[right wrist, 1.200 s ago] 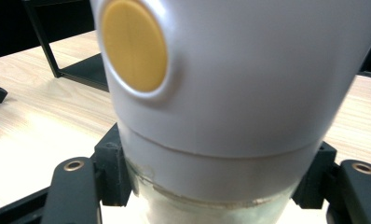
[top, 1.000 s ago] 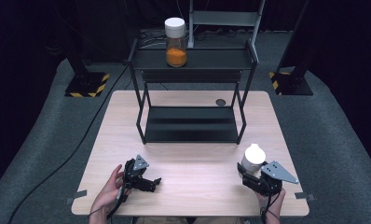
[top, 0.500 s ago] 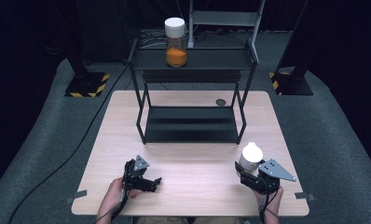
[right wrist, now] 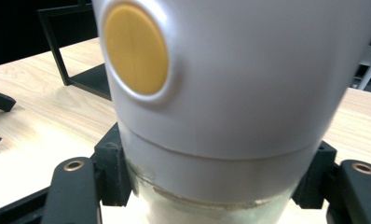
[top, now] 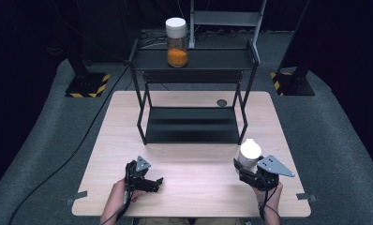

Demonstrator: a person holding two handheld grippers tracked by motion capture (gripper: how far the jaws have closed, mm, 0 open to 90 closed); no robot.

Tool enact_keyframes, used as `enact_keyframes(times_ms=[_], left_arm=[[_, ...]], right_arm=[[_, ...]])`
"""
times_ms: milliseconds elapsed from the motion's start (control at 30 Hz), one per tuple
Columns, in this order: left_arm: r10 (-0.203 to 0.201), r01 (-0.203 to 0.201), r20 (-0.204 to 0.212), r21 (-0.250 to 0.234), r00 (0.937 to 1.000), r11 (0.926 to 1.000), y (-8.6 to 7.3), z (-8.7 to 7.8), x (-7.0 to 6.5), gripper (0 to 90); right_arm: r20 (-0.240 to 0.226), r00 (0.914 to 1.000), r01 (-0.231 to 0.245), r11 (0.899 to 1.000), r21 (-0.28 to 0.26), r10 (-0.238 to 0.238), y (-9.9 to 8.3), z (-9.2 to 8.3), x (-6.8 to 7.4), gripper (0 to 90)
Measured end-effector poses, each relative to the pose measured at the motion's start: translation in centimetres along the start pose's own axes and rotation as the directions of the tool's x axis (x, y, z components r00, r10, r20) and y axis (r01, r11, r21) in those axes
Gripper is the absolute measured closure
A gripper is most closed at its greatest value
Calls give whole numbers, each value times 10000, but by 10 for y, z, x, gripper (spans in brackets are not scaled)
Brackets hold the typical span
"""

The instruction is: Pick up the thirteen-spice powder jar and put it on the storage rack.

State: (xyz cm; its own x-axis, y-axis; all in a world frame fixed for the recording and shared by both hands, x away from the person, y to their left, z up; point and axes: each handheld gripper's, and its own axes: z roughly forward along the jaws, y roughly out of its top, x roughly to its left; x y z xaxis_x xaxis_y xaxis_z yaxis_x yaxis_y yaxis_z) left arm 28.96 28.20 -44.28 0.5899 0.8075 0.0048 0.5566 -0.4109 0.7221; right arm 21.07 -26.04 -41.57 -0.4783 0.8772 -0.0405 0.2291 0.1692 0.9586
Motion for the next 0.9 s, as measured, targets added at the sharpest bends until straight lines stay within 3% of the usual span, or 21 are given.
enact_keyframes(times_ms=[367, 500, 633, 733, 900], left_arm=[[-23, 23, 14, 2, 10000, 10000, 0, 0, 0, 1], [126, -127, -147, -75, 9998, 9999, -1, -1, -4, 1], [573, -594, -684, -294, 9960, 9978, -2, 2, -21, 1], [752, -780, -735, -354, 9945, 9963, -2, 3, -24, 1], [711, -736, -700, -340, 9950, 9967, -1, 3, -23, 2]], right_arm=[[-35, 10000, 22, 10000, 2, -22, 10, 8, -4, 302], [-100, 9999, 135, 9999, 19, -135, 15, 11, -5, 302], [-168, 9996, 212, 9998, 39, -212, 19, 14, -5, 302], [-134, 9994, 307, 9995, 41, -306, 21, 15, -3, 302], [-96, 9994, 341, 9994, -6, -341, 24, 17, -4, 302]])
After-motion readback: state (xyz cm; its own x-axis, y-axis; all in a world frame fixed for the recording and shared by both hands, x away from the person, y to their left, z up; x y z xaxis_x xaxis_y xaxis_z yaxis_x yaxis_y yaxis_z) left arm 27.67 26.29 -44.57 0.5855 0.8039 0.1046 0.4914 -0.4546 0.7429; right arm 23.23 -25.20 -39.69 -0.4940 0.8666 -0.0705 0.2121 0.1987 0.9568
